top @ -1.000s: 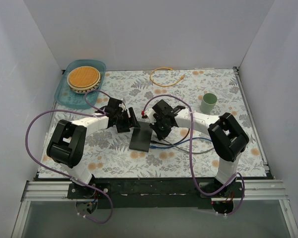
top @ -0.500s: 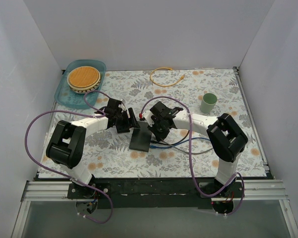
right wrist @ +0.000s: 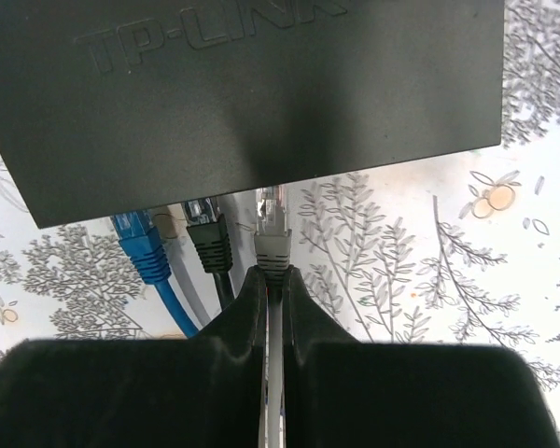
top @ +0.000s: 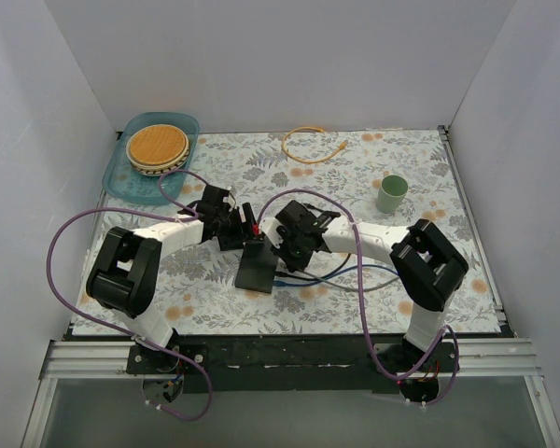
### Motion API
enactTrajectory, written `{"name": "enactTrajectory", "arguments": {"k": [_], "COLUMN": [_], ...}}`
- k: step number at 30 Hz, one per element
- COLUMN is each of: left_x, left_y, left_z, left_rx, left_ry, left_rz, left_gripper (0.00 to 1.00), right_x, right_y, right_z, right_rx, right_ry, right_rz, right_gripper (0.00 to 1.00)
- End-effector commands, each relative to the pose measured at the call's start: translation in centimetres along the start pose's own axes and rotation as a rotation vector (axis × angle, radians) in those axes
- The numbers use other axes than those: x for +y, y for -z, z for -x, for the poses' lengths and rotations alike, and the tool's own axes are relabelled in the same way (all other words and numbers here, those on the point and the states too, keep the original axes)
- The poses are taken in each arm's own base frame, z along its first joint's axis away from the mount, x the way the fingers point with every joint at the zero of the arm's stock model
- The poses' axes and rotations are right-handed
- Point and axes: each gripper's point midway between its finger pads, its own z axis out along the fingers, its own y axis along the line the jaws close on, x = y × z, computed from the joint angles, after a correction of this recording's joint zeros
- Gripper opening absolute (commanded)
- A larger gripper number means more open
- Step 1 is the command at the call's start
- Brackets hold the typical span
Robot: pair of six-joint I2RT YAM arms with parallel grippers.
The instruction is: Insert the plug into the switch port
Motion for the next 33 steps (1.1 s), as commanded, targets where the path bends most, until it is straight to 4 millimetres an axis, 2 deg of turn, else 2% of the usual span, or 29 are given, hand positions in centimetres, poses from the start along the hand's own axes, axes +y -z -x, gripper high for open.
{"name": "enactTrajectory", "arguments": {"k": [1,13,18,22,25,27,33], "left_x": [0.3,-0.2,1.4,2.0,1.7,0.6,-0.7], "left_y": [1.0,1.8,2.6,2.7,2.5,2.4,2.4], "left_z": [0.3,0.0,-0.1,-1.7,-2.6,-2.8,-2.3], "left_rx": [-0.028,-0.036,-0.065,-0.035,-0.02,-0.013,-0.018], "left_ry": [-0.038,-0.037,-0.028,-0.017,-0.017,-0.019,-0.035], "left_rz": [0.021,-0.011,0.078,0.068,0.02,-0.043,-0.109], "left_gripper": [0.72,0.7,0.7,0.69,0.68,0.68,0.66], "right_x": [1.4,2.3,2.4,2.6,2.8,2.7,2.2], "right_y": [1.2,1.1,0.7,0.7,0.6,0.6,0.5], "right_z": [2.3,3.3,2.4,2.0,2.0,2.2,2.7], "right_rx": [-0.096,-0.136,-0.117,-0.125,-0.138,-0.153,-0.163], "right_ry": [0.081,0.057,0.04,0.036,0.04,0.043,0.03], "right_rz": [0.03,0.075,0.077,0.082,0.087,0.087,0.055], "right_gripper": [0.01,0.01,0.01,0.01,0.01,0.01,0.01]}}
